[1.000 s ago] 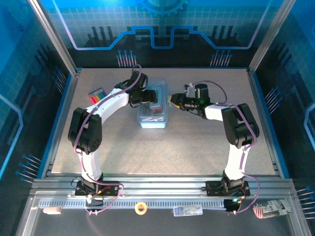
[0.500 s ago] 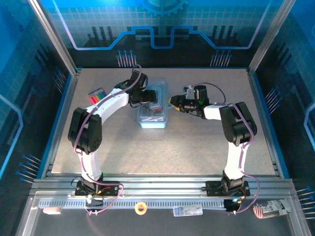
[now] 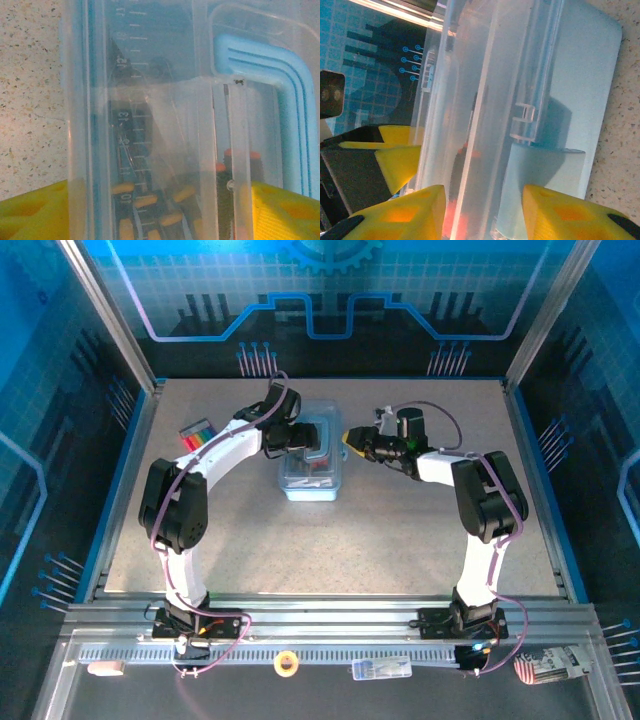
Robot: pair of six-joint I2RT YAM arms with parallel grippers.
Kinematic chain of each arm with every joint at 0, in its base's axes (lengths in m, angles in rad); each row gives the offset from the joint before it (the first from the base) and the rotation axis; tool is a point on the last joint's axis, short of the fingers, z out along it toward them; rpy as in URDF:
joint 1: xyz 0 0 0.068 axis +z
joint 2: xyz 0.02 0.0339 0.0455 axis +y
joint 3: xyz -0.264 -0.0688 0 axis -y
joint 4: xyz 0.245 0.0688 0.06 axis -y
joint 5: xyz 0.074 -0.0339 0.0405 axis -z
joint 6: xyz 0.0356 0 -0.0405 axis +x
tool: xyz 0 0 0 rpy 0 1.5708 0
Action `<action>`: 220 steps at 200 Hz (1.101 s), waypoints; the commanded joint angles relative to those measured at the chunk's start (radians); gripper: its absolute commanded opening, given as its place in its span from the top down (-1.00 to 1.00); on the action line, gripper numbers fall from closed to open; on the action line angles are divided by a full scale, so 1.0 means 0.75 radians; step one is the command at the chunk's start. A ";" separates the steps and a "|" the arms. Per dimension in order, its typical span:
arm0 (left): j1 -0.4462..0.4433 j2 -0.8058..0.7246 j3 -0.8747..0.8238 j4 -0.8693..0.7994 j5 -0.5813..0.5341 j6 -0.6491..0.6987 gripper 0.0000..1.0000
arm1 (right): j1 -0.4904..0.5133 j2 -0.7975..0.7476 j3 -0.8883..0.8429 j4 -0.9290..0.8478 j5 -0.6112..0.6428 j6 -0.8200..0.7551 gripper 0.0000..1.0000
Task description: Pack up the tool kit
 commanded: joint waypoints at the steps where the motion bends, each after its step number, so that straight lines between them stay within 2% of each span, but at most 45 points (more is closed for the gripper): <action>1: 0.002 0.180 -0.103 -0.230 0.000 0.006 0.06 | 0.007 -0.016 0.010 0.038 -0.034 0.036 0.10; 75: 0.003 0.184 -0.109 -0.227 0.003 0.006 0.07 | 0.024 0.061 0.025 0.140 -0.069 0.118 0.13; 96: 0.002 0.179 -0.116 -0.224 -0.001 0.003 0.08 | -0.013 0.031 -0.020 0.195 -0.068 0.143 0.15; 144: 0.002 0.193 -0.145 -0.209 -0.029 -0.002 0.16 | -0.113 -0.142 -0.022 -0.022 -0.063 -0.021 0.11; 183: 0.021 0.187 -0.227 -0.157 -0.014 -0.009 0.18 | -0.165 -0.032 -0.043 -0.076 -0.029 -0.043 0.15; 220: 0.081 0.148 -0.300 -0.103 0.081 -0.015 0.20 | -0.135 0.081 -0.042 -0.018 -0.023 -0.004 0.30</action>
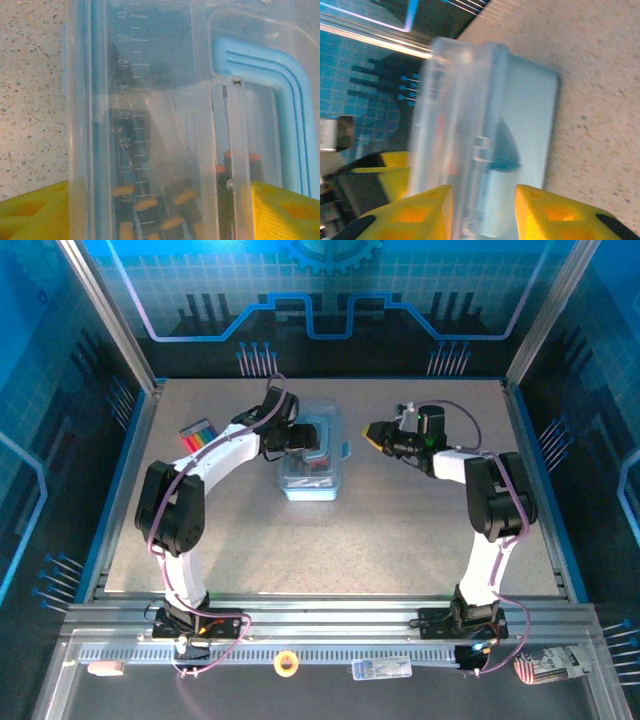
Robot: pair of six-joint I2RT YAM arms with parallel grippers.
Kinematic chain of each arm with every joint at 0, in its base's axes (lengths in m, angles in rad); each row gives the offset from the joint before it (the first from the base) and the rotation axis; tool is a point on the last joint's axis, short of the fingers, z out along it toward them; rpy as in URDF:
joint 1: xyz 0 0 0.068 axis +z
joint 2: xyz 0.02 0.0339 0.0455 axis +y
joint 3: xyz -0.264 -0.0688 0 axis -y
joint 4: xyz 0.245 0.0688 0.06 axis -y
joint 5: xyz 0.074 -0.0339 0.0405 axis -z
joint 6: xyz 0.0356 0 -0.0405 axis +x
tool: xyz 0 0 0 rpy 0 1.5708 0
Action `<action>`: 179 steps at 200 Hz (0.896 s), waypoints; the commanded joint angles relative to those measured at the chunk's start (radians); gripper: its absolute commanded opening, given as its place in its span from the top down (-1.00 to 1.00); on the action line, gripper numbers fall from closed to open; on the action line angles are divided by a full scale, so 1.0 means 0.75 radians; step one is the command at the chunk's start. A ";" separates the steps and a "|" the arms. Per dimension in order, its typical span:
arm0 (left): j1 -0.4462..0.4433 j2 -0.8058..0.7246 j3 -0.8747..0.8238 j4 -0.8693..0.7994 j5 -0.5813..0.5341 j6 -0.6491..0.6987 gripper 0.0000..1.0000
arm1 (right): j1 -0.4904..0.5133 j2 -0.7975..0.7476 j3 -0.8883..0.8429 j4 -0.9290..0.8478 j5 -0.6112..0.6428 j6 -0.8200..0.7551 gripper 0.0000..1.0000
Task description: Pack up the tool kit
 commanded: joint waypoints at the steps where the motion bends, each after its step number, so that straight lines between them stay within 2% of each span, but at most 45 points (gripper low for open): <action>1: 0.071 0.187 -0.190 -0.214 0.075 -0.010 0.20 | 0.022 0.076 -0.014 -0.018 0.010 -0.001 0.30; 43: 0.097 0.172 -0.218 -0.178 0.127 -0.014 0.20 | 0.083 0.196 0.073 -0.036 -0.009 0.012 0.37; 75: 0.104 0.170 -0.221 -0.175 0.145 -0.008 0.22 | 0.140 0.225 0.120 -0.012 -0.032 0.019 0.30; 133: 0.108 0.147 -0.223 -0.180 0.149 -0.001 0.22 | 0.143 0.214 0.088 0.201 -0.133 0.138 0.25; 179: 0.108 0.142 -0.225 -0.180 0.160 -0.002 0.23 | 0.127 0.241 0.034 0.525 -0.204 0.315 0.17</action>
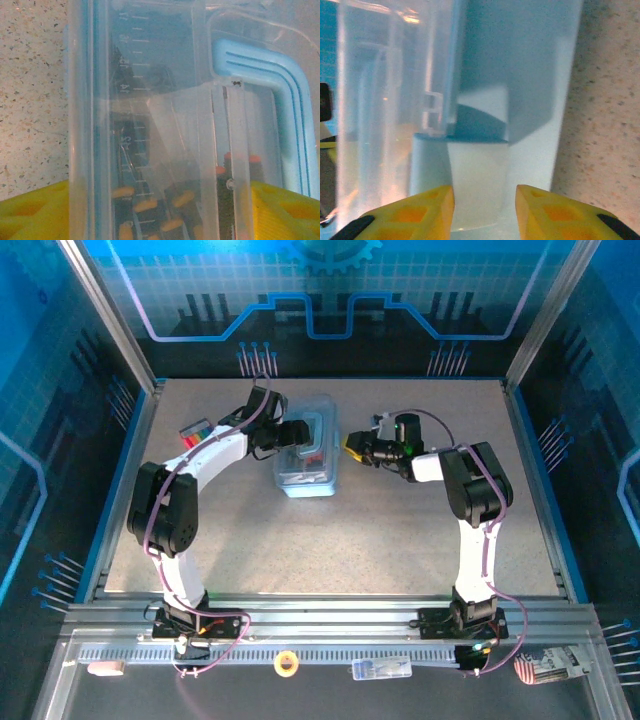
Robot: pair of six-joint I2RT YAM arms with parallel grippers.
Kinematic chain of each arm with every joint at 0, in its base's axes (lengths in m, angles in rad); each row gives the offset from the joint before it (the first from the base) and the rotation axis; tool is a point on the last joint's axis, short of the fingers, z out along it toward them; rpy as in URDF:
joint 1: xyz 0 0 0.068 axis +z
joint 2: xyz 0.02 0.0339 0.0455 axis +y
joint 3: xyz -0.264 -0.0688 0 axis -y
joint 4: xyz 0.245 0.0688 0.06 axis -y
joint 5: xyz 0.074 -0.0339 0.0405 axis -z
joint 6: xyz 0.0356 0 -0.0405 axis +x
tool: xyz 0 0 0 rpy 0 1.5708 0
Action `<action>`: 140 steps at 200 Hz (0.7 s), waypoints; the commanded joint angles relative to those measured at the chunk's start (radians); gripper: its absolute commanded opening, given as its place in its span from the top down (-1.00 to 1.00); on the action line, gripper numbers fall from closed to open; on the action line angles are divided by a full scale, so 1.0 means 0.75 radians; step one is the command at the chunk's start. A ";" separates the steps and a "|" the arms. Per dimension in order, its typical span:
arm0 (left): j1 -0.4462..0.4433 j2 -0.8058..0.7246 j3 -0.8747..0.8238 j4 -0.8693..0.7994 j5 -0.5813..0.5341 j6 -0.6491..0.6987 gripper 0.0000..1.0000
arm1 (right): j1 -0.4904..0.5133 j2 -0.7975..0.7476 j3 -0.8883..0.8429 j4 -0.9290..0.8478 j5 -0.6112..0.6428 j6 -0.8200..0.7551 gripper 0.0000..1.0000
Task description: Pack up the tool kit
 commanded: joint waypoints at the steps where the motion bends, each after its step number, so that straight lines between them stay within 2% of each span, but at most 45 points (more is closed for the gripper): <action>1: 0.013 0.175 -0.144 -0.303 0.003 -0.002 0.23 | -0.007 0.031 -0.031 0.277 -0.096 0.130 0.16; 58: 0.016 0.176 -0.147 -0.285 0.030 -0.007 0.23 | 0.001 0.096 -0.009 0.342 -0.151 0.182 -0.05; 106: 0.016 0.169 -0.145 -0.281 0.042 -0.008 0.23 | 0.011 0.138 0.026 0.312 -0.172 0.176 -0.11; 140: 0.016 0.173 -0.146 -0.277 0.044 -0.008 0.23 | 0.041 0.157 0.043 0.433 -0.224 0.258 -0.12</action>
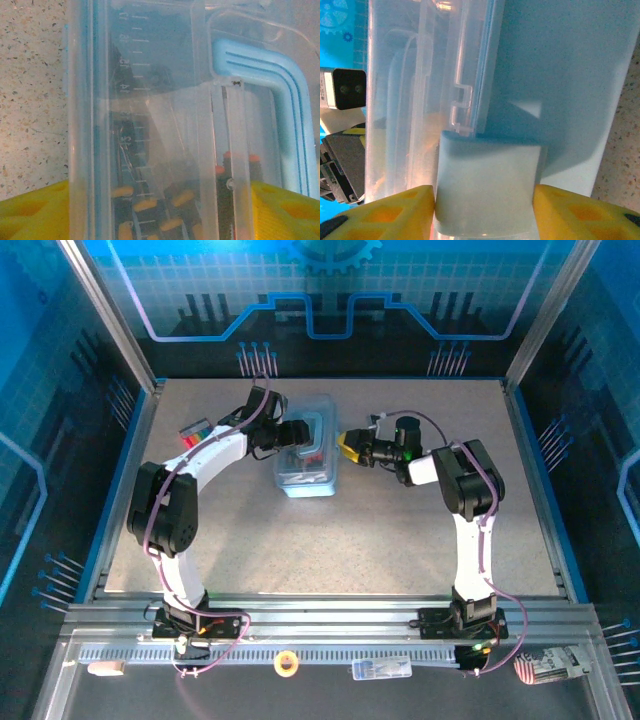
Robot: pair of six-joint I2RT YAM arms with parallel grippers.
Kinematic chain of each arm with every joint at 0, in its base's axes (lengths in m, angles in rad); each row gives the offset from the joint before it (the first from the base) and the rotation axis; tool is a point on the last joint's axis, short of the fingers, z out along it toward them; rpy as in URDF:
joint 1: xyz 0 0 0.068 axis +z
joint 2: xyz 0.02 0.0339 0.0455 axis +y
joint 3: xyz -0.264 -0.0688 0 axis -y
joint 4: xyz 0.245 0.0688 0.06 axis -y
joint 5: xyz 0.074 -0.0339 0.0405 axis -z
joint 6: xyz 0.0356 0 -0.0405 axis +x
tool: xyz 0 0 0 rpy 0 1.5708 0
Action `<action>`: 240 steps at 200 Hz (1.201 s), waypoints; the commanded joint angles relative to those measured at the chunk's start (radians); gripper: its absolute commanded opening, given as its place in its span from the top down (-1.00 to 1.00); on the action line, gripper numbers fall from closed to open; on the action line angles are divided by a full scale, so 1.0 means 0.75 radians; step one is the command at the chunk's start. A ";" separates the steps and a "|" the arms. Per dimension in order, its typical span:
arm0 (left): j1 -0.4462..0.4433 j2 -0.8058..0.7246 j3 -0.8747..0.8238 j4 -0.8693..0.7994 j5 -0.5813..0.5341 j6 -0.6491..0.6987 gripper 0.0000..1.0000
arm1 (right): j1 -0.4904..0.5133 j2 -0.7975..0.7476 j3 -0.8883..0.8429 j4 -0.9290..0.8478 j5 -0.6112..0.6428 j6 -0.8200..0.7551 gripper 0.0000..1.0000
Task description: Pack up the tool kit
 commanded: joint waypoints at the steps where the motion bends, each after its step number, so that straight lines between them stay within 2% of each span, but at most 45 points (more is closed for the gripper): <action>1: 0.012 0.175 -0.144 -0.282 0.029 -0.008 0.23 | 0.038 0.037 0.031 0.114 -0.075 0.067 -0.12; 24: 0.012 0.177 -0.145 -0.281 0.034 -0.008 0.23 | 0.051 0.038 0.029 0.226 -0.088 0.145 -0.13; 49: 0.012 0.176 -0.138 -0.278 0.041 -0.009 0.23 | 0.049 0.014 0.024 0.186 -0.095 0.119 -0.16; 83: 0.012 0.170 -0.134 -0.282 0.039 -0.008 0.24 | 0.041 -0.024 0.034 -0.162 -0.044 -0.110 -0.24; 99: 0.012 0.169 -0.138 -0.281 0.036 -0.007 0.24 | 0.037 -0.011 0.039 -0.200 -0.042 -0.138 -0.27; 154: 0.010 0.188 -0.139 -0.268 0.049 -0.014 0.25 | 0.052 -0.037 0.055 -0.035 -0.070 -0.021 -0.26; 206: 0.011 0.187 -0.137 -0.272 0.045 -0.010 0.25 | 0.036 -0.086 0.035 0.227 -0.085 0.201 -0.24; 240: 0.010 0.188 -0.137 -0.272 0.043 -0.010 0.25 | 0.020 -0.135 0.008 0.228 -0.078 0.203 -0.24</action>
